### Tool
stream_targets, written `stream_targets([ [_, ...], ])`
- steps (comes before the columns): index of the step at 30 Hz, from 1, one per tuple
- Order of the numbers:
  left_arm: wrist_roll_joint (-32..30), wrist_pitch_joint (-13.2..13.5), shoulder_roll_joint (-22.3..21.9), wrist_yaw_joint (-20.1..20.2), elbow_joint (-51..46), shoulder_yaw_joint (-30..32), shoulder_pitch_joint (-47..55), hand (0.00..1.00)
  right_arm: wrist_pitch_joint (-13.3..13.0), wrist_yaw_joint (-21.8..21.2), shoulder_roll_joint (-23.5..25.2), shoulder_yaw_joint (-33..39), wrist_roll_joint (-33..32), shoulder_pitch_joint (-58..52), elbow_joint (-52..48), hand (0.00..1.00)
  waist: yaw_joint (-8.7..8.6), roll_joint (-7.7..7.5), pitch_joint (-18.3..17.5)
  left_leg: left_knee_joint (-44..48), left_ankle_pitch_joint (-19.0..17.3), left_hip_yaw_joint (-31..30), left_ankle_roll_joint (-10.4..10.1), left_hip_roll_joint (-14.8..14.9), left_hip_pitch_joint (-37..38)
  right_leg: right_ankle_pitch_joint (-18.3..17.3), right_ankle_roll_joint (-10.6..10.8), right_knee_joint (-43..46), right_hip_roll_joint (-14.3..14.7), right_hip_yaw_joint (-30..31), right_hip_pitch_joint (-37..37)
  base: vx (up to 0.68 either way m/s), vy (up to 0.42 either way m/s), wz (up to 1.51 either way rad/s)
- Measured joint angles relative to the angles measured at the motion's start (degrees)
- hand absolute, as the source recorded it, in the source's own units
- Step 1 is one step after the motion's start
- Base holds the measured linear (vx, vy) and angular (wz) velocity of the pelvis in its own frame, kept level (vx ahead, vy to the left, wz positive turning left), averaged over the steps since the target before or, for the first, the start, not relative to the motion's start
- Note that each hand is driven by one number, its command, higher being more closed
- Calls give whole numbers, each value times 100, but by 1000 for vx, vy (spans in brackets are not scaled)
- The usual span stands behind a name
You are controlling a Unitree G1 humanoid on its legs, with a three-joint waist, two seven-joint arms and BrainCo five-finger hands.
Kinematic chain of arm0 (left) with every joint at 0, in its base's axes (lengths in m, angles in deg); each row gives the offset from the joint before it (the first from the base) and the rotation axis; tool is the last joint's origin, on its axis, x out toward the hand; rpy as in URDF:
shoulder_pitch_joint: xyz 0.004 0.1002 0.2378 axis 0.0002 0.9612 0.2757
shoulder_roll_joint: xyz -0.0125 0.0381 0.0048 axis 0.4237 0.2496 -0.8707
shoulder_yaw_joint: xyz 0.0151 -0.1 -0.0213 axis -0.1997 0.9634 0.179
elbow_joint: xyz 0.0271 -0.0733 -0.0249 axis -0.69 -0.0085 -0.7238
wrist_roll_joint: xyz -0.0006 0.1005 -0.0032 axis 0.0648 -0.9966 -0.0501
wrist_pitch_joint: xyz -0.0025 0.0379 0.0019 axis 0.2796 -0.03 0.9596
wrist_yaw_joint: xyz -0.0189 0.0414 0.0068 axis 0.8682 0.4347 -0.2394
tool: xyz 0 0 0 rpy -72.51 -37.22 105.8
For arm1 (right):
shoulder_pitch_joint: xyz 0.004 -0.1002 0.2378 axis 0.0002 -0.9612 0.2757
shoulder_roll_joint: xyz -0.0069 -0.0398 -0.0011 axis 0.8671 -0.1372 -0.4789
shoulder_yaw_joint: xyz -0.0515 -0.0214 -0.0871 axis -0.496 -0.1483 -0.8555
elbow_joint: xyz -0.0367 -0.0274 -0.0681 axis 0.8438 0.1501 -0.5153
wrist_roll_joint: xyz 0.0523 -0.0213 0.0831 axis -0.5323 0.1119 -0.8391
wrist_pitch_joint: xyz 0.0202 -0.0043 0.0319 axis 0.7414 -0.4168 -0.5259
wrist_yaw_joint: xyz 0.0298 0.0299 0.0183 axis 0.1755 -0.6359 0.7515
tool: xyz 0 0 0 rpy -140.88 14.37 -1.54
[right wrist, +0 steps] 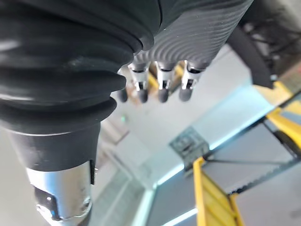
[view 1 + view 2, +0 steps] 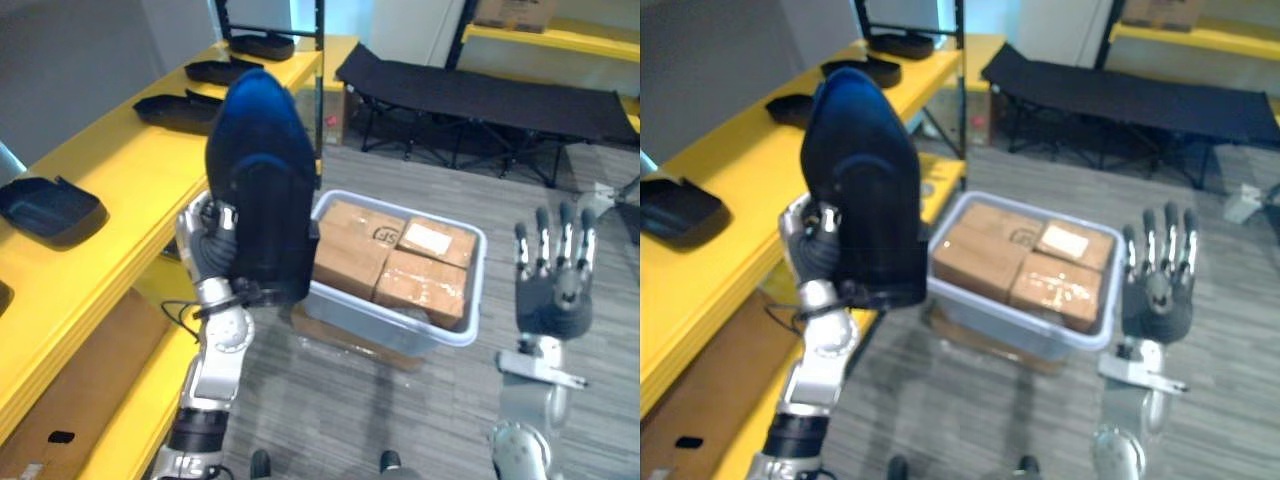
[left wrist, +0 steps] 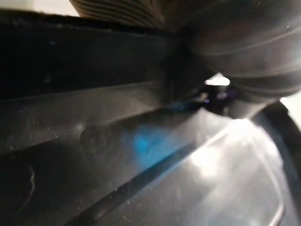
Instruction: Walk over and take plastic housings, then place them on the shelf
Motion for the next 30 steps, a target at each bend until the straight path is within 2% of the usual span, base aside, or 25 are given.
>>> stream_targets([
  [4,289,55,-261,7,-494,400,793,100,2,270,371,649,145,-371,1011,0,-10,-29,-76,-25,-45,65,5,3,76,-19,-7,-8,-4,77,9,-29,1,-10],
  [7,990,373,-645,70,-871,545,1617,100,103,648,603,926,613,-682,1727,0,4,-19,-148,-27,-57,70,2,3,84,-48,-10,-11,-3,76,15,0,0,0],
  [10,1643,569,-729,196,-975,620,1953,100,270,841,654,847,1152,-747,1783,0,26,11,-212,-27,-57,70,2,3,88,-66,-14,-10,-3,74,17,-11,1,0],
  [14,1939,652,-731,318,-1322,775,2014,100,355,919,608,398,1400,-550,1787,0,131,-28,-310,-26,-74,-84,-26,-2,81,-71,1,-49,-6,-75,149,-7,-1,15],
  [18,1935,744,-732,314,-1866,1409,2133,100,418,858,403,-518,1330,165,1959,0,447,-54,-321,-25,5,-813,-43,-73,-203,-158,13,-123,-4,-816,439,-16,-22,88],
  [20,1936,743,-734,267,-2067,1858,2252,100,478,779,329,-859,1301,683,2106,0,752,-68,-355,-21,131,-1389,-55,-173,-434,-225,44,-109,-5,-1397,604,47,-47,142],
  [22,1933,742,-734,212,-2220,2202,2401,100,511,781,329,-1100,1303,1121,2304,0,1061,-157,-430,3,190,-1830,-39,-281,-586,-273,67,-103,-6,-1824,746,89,-31,125],
  [23,1929,742,-735,158,-2317,2451,2524,100,518,781,333,-1261,1304,1395,2446,0,1250,-247,-490,4,210,-2112,-49,-377,-679,-343,85,-104,-19,-2097,858,104,-11,116],
  [24,1930,742,-735,112,-2347,2543,2571,100,522,781,338,-1305,1304,1517,2497,0,1336,-285,-502,5,227,-2239,-46,-430,-707,-365,94,-105,-24,-2215,925,134,-5,124],
  [26,1932,741,-812,10,-2433,2773,2750,100,528,786,382,-1513,1308,1951,2665,0,1662,-384,-500,6,251,-2669,-44,-590,-722,-422,79,-92,-35,-2549,1200,119,9,104],
  [30,1938,743,-1061,-19,-2589,2833,3034,100,577,794,472,-1713,1490,2397,2770,0,1907,-485,-489,6,274,-3030,-59,-723,-716,-589,72,21,-56,-2802,1400,33,1,57],
])
